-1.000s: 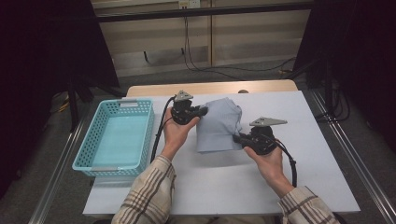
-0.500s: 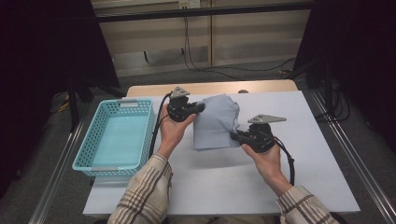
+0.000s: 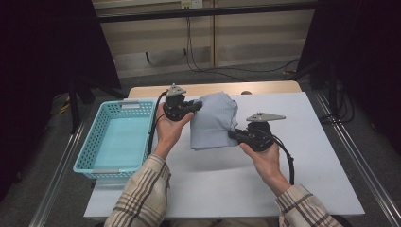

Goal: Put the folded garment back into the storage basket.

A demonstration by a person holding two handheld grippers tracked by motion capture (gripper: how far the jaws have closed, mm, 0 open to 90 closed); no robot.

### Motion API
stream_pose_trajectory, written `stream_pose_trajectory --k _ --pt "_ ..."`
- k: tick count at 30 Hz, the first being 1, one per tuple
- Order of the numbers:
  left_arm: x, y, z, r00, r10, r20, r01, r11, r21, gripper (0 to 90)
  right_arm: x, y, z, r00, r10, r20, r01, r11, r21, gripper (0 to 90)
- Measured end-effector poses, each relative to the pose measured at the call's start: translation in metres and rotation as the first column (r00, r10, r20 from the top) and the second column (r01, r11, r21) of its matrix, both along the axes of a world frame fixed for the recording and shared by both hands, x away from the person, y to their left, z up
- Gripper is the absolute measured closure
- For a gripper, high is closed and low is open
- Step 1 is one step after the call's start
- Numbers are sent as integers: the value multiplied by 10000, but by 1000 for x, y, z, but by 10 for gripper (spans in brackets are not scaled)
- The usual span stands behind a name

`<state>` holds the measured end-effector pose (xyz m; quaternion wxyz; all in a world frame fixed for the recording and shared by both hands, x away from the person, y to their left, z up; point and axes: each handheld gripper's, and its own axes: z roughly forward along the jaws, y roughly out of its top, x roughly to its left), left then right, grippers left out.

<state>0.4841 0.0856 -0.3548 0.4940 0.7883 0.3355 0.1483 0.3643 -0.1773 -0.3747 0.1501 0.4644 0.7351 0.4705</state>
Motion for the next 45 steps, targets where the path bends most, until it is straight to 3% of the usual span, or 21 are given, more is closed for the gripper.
stream_pose_trajectory --k 1,11,13,14,16,45 --pt "-1 -2 0 9996 258 -62 -260 9989 -382 766 0 2 1 10000 -10 -6 10 10000 39 806" --pt "0 8 4 9992 412 -12 -412 9983 -402 766 2 13 7 9999 116 128 -118 9998 150 806" --pt "1 11 5 9994 352 2 -352 9992 -178 766 3 15 8 9998 136 153 -138 9998 122 806" --pt "0 10 5 9988 498 -31 -498 9977 -469 766 3 15 8 9997 175 197 -178 9997 162 806" --pt "1 10 5 9985 531 -89 -535 9972 -521 766 3 17 9 9997 193 177 -196 9997 159 806" --pt "-2 53 28 9930 1129 348 -1120 9933 -283 766 12 58 23 9967 680 451 -698 9967 403 806"
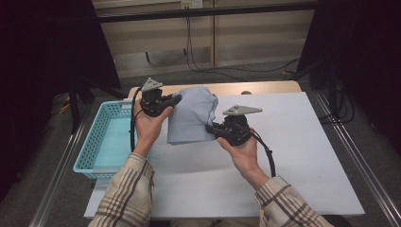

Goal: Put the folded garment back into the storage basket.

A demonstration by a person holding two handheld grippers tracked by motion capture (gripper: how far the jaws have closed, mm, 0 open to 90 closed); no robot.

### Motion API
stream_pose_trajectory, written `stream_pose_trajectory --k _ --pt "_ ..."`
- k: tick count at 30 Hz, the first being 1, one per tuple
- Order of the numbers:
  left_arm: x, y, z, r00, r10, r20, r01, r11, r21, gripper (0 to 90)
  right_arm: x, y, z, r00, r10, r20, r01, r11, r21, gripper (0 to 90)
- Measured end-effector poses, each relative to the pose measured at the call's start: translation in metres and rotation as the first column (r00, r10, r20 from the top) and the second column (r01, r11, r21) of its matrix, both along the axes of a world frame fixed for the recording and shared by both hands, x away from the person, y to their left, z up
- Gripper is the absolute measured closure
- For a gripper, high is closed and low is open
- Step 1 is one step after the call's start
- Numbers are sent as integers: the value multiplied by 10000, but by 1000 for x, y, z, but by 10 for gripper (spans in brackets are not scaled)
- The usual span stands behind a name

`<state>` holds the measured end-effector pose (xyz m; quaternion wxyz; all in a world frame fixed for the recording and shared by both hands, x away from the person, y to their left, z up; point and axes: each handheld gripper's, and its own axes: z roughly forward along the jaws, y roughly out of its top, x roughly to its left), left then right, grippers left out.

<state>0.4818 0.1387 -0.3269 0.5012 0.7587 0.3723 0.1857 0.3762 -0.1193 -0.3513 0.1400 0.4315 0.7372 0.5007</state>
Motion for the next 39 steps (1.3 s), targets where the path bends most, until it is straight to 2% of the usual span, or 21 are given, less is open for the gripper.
stream_pose_trajectory --k 4,5,6,8,11,13,14,15,23,25,26,28,35,36,37,39 --pt "0 5 4 9999 106 20 -106 9999 -75 766 2 5 3 10000 9 11 -9 10000 24 806" --pt "0 9 6 10000 -51 71 48 9990 438 766 2 7 4 9999 75 72 -76 10000 41 806" --pt "0 7 6 9998 200 17 -200 9998 -36 766 2 8 5 10000 55 59 -55 10000 9 806" --pt "0 10 7 9997 214 88 -214 9998 21 766 3 11 6 10000 68 33 -68 10000 12 806" --pt "-1 14 10 9993 351 113 -349 9993 -130 766 5 15 7 9997 123 189 -122 9999 -14 806" --pt "-1 17 11 9992 377 101 -376 9992 -160 766 5 18 9 9999 130 102 -130 9999 -8 806" --pt "-1 19 11 9994 323 101 -322 9995 -61 766 6 20 9 9997 155 180 -154 9999 -11 806" --pt "-1 19 11 9990 425 137 -423 9990 -167 766 6 21 10 9998 166 148 -166 9999 0 806" --pt "-2 30 16 9982 561 215 -560 9984 -74 766 9 31 12 9991 317 284 -316 9995 -28 806" --pt "-2 33 17 9979 617 217 -614 9980 -117 766 9 33 13 9993 308 224 -307 9995 -28 806" --pt "-3 33 17 9977 651 211 -649 9978 -127 766 9 36 14 9995 263 177 -265 9996 127 806" --pt "-3 36 18 9975 670 204 -668 9977 -90 766 10 38 15 9991 315 295 -317 9995 85 806" --pt "-4 44 21 9963 810 297 -811 9967 5 766 12 47 17 9991 374 216 -376 9993 91 806" --pt "-4 45 21 9958 853 320 -855 9963 45 766 13 48 16 9987 402 315 -405 9992 68 806" --pt "-4 46 22 9956 882 303 -883 9961 35 766 13 50 17 9991 378 211 -380 9993 56 806" --pt "-4 50 24 9956 888 308 -887 9961 -28 766 14 52 18 9986 437 283 -439 9990 43 806"
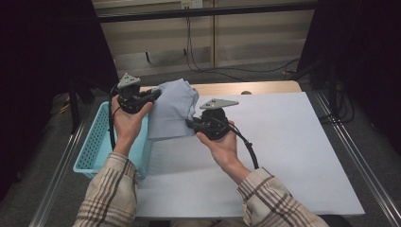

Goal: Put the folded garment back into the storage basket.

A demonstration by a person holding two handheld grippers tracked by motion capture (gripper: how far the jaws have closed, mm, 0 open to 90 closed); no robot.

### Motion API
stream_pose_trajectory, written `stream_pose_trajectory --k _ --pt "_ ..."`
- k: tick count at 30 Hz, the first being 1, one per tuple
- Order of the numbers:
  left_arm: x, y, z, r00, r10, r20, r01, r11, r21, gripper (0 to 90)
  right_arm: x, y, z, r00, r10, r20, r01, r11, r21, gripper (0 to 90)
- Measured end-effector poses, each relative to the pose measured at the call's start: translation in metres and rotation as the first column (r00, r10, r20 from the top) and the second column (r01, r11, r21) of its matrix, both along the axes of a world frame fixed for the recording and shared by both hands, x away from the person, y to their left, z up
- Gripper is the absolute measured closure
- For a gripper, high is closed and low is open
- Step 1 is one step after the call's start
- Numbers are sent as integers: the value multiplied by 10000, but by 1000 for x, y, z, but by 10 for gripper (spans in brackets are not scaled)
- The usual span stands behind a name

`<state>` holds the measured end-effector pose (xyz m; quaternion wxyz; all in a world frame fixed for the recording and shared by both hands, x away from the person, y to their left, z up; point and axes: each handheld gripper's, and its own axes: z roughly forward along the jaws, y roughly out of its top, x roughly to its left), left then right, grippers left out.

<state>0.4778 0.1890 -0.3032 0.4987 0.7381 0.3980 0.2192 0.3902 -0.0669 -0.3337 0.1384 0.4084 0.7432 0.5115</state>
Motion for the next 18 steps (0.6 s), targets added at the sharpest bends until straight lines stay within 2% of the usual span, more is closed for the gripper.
stream_pose_trajectory --k 6,14,15,18 --pt "-1 9 4 9998 182 126 -183 9998 78 766 1 10 4 9999 70 -88 -69 9999 106 806" --pt "-2 22 5 9993 369 115 -369 9993 -10 766 3 23 6 9997 222 54 -222 9998 16 806" --pt "-2 24 5 9991 395 143 -395 9992 -3 766 3 25 7 9998 184 -73 -184 9998 83 806" --pt "-2 29 7 9987 477 172 -476 9989 -54 766 3 31 9 9997 240 -37 -239 9997 63 806"
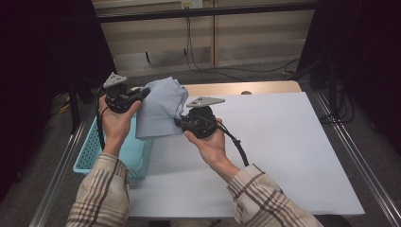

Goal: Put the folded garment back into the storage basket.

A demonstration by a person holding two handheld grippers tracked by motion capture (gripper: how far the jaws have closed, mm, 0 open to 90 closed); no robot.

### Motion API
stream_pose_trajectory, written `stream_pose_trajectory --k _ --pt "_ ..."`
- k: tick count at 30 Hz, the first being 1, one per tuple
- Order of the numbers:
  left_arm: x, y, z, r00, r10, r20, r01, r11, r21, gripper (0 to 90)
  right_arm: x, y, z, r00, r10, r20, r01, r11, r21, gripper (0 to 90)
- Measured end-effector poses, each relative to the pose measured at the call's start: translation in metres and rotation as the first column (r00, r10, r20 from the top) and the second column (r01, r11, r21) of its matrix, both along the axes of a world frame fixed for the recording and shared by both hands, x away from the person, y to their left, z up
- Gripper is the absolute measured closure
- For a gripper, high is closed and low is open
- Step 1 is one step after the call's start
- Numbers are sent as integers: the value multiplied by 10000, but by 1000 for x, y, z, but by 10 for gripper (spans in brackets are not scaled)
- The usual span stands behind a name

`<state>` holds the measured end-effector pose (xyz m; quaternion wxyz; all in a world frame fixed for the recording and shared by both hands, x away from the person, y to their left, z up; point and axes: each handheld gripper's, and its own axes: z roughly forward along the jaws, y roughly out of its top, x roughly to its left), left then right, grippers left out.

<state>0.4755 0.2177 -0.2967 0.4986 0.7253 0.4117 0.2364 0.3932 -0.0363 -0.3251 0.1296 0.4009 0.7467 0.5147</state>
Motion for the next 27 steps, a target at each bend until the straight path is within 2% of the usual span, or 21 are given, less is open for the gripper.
stream_pose_trajectory --k 12,13,14,16,17,18,19,20,24,25,27 --pt "-2 18 7 9996 246 112 -246 9997 30 766 2 18 5 9999 126 58 -126 9999 46 806" --pt "-2 19 8 9994 324 99 -325 9995 40 766 3 20 5 9997 168 191 -168 9999 -10 806" --pt "-2 21 8 9995 303 133 -303 9995 26 766 3 21 6 9999 151 81 -151 9999 36 806" --pt "-3 24 10 9992 348 176 -349 9994 51 766 4 24 6 9995 198 233 -198 9998 23 806" --pt "-3 25 10 9990 406 175 -406 9992 -22 766 4 26 7 9996 255 126 -257 9996 89 806" --pt "-3 27 11 9990 415 191 -415 9991 10 766 5 27 7 9993 254 292 -255 9997 17 806" --pt "-3 28 11 9987 463 216 -464 9989 55 766 4 29 8 9996 228 180 -229 9997 40 806" --pt "-3 29 11 9986 482 212 -483 9988 62 766 5 30 8 9993 253 273 -255 9997 46 806" --pt "-3 35 11 9983 552 198 -555 9984 115 766 5 37 10 9995 268 162 -268 9996 7 806" --pt "-3 36 11 9981 587 205 -589 9982 87 766 7 37 9 9988 359 318 -358 9994 -29 806" --pt "-3 38 11 9977 648 218 -650 9978 86 766 6 41 10 9992 339 234 -338 9994 -31 806"
